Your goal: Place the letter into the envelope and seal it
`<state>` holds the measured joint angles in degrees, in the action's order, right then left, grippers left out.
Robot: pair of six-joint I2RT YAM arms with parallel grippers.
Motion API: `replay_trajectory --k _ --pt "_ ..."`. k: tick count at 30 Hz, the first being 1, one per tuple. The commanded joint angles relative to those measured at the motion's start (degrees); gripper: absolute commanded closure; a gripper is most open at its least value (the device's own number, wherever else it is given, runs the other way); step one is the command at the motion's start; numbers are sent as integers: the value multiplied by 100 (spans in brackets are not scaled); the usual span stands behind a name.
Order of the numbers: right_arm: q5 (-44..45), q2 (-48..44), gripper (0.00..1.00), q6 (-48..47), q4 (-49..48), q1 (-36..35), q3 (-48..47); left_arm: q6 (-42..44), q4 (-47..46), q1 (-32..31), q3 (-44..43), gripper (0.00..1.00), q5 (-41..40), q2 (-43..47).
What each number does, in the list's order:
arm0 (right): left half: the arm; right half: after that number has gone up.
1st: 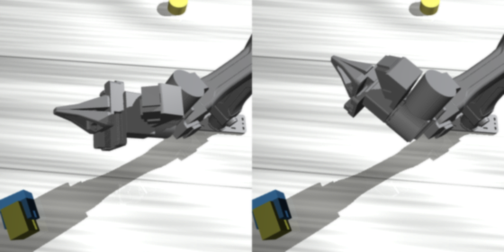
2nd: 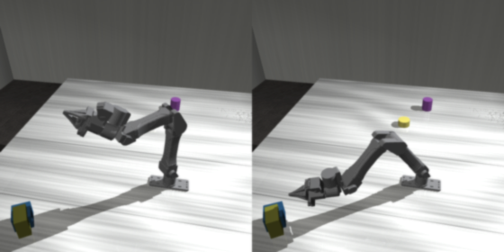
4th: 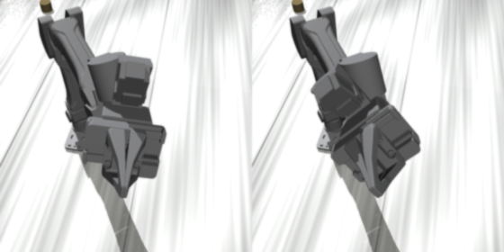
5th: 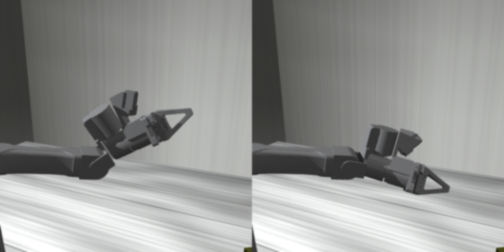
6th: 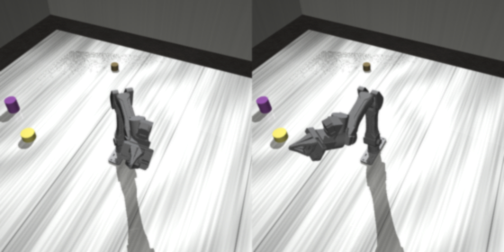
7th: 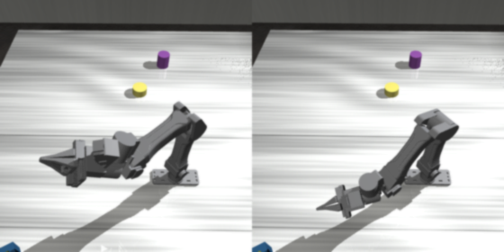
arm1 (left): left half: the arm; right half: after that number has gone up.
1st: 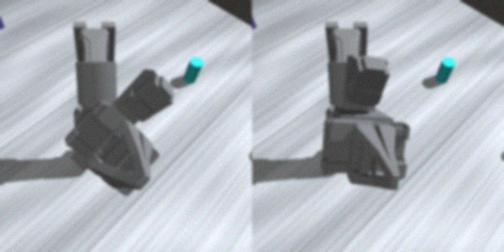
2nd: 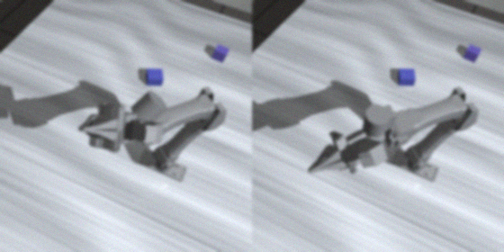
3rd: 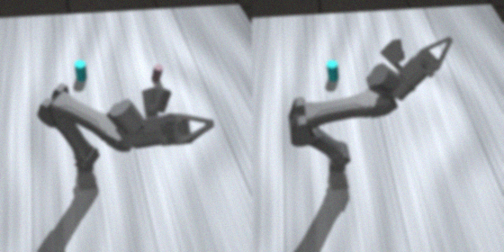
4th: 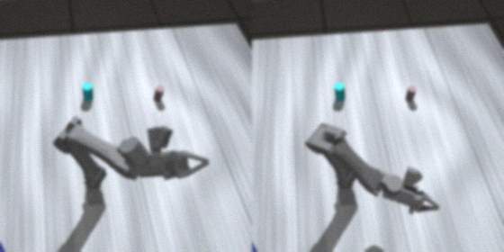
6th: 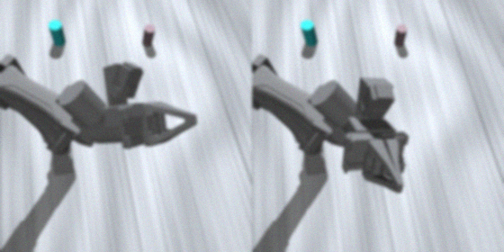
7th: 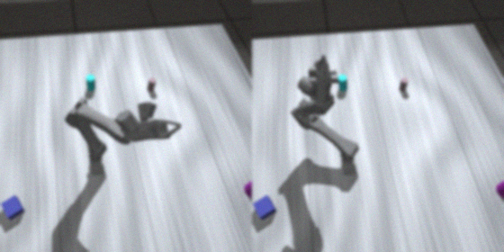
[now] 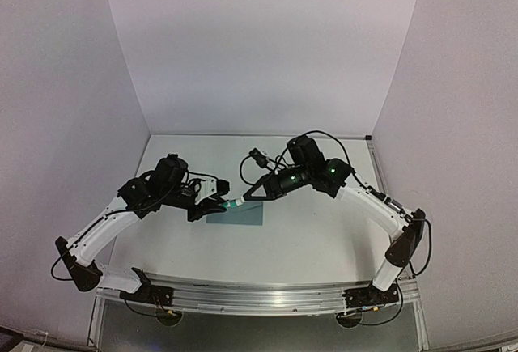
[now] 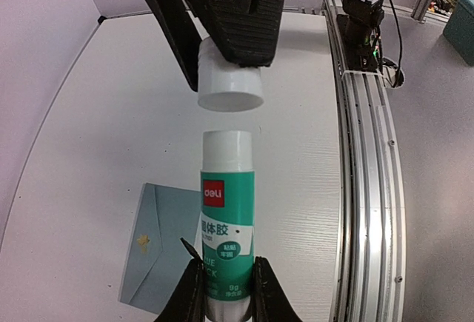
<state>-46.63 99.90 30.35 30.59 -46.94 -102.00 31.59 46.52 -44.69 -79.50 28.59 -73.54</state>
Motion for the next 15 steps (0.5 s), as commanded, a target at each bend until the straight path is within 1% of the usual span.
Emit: replay_trajectory --k 1,15 --pt "-38 21 100 -156 141 -24 44 17 -65 -23 -308 100 102 9" --pt "22 169 100 -232 276 -57 -107 1 -103 -35 -343 100 121 -19"
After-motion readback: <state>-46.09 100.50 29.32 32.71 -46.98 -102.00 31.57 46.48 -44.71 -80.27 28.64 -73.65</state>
